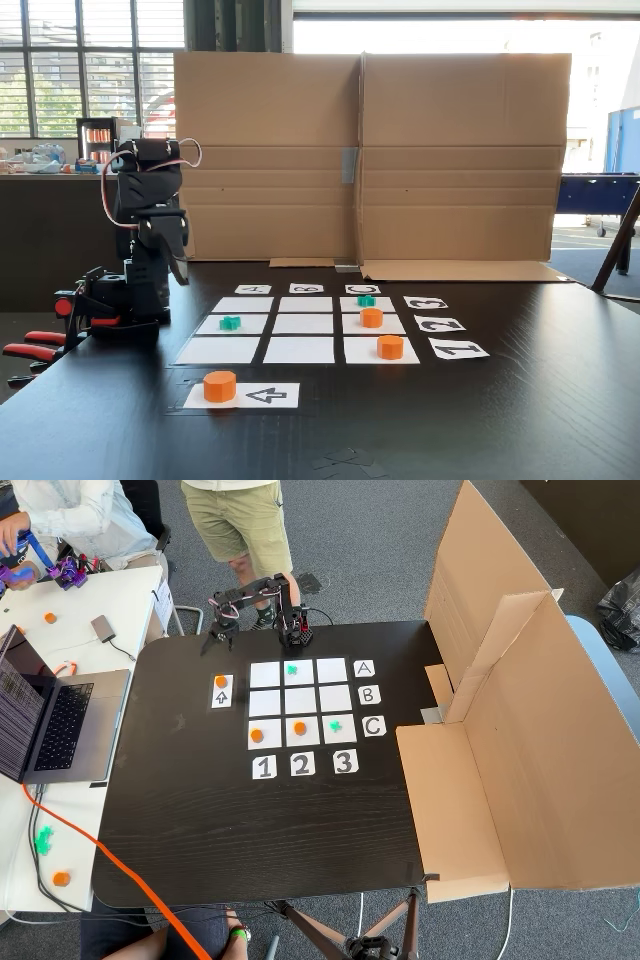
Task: Pick up the round, orange token and place it in the grid on square B2.
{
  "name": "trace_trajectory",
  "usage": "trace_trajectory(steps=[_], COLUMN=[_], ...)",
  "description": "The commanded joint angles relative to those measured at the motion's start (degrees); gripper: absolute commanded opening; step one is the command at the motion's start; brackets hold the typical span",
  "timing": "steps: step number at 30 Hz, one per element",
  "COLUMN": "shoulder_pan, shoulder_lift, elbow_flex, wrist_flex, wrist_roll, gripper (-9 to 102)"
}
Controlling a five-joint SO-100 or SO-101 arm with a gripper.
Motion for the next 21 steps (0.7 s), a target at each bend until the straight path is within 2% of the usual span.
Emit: trace_trajectory(steps=[1, 21], shoulder_pan=[-0.88, -5.54], shoulder_lift=[-2.46, -28.12], elbow_flex=[-4.92, -23.29], wrist_flex=[-0.53, -0.70], wrist_roll=[-0.79, -3.60], gripper=[52, 52])
